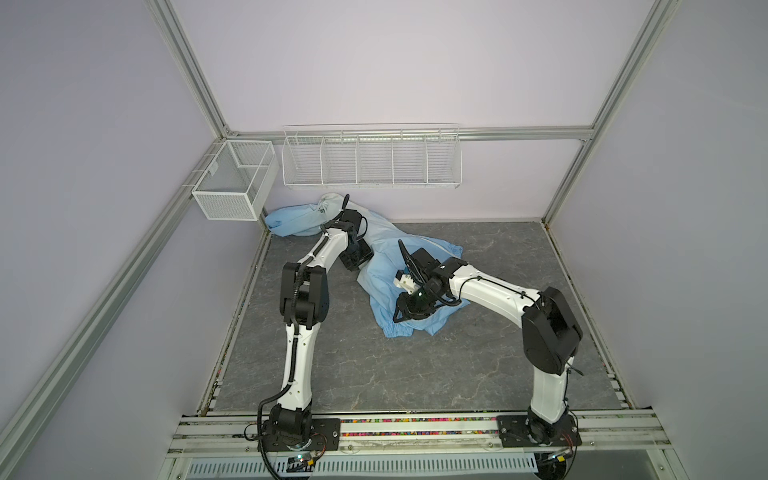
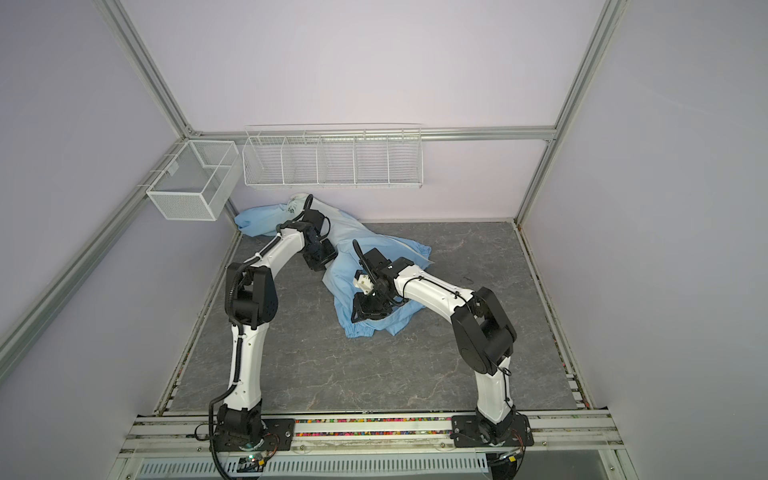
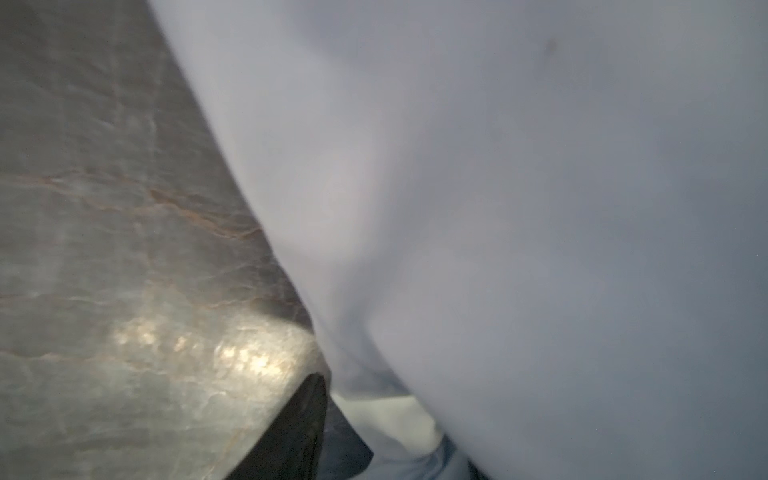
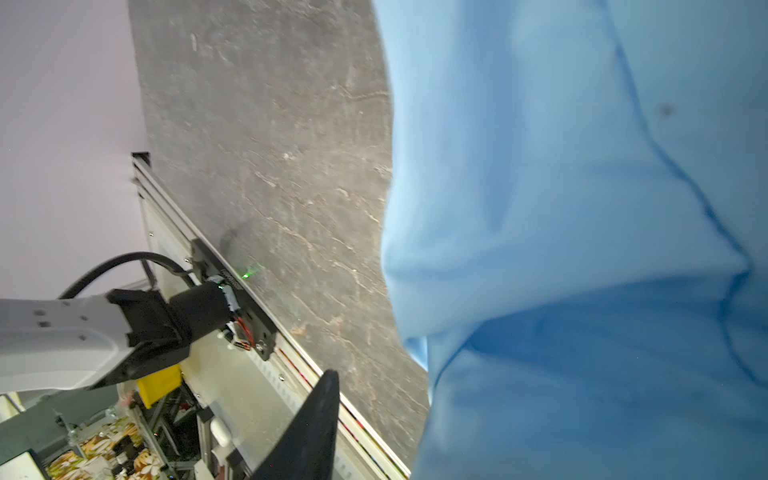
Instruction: Zip up the jacket
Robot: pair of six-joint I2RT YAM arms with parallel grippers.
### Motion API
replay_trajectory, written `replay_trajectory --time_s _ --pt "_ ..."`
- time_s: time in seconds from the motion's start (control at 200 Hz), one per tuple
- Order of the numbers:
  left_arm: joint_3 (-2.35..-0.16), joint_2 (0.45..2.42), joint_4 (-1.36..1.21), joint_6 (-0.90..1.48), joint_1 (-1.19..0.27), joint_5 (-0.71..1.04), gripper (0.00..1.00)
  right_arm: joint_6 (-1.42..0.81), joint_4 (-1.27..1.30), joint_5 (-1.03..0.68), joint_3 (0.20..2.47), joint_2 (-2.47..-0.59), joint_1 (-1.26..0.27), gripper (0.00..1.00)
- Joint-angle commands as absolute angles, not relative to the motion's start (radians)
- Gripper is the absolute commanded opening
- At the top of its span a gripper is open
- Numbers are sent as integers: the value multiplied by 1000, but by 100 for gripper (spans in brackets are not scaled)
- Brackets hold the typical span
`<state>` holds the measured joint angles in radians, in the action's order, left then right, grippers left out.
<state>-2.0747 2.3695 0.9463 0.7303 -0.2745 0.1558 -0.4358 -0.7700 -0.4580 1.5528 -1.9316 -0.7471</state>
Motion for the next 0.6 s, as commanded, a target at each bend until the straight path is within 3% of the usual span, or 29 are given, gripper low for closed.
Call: replay_trajectory --time_s 0.0,0.145,0.315,0.42,0.595 --pt "-2014 2260 989 716 -232 131 57 -428 -795 -462 1585 -1882 -693 63" --pt "-1889 2077 1030 713 -209 88 60 -436 -796 -424 1588 -1769 -585 77" --pt "-1718 1859 1034 760 -243 119 62 -459 -839 -292 1614 -1700 -446 80" --pt "-1669 1781 1033 811 -313 150 63 -509 -934 -117 1658 -1739 -360 83" --pt "-1609 1793 957 906 -444 195 64 -584 -860 -180 1655 -1888 -238 80"
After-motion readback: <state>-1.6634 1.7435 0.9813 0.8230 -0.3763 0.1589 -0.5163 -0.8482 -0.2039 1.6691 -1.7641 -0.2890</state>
